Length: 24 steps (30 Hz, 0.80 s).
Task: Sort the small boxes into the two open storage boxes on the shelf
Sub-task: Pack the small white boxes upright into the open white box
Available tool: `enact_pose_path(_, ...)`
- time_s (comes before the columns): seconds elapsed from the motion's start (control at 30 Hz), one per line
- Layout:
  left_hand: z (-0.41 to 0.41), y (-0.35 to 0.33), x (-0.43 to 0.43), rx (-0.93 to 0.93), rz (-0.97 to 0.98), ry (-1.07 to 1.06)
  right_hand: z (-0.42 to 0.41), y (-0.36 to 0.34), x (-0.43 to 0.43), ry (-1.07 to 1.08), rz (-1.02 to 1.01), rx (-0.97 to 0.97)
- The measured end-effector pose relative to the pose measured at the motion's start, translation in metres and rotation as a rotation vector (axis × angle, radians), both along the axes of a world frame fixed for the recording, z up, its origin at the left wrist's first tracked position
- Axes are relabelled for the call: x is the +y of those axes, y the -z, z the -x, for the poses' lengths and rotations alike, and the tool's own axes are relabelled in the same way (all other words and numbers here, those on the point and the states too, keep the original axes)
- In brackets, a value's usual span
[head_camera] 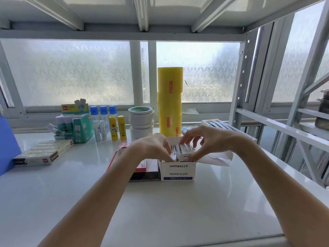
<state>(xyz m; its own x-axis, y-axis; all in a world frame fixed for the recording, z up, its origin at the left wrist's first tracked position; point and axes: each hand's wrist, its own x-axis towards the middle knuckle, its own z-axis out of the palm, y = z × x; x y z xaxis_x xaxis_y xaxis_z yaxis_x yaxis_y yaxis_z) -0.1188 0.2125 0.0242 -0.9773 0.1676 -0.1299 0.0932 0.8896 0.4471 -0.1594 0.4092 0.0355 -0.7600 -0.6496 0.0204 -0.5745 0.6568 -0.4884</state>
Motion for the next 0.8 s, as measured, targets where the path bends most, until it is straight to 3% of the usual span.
enact_pose_path(0.5, 0.003, 0.003, -0.004, 0.070, 0.054, -0.005, -0.001, 0.006, -0.023, 0.103, -0.201, 0.014)
enact_pose_path(0.8, 0.006, 0.012, -0.006, 0.133, 0.128, 0.004, -0.002, 0.018, -0.026, 0.233, -0.143, 0.049)
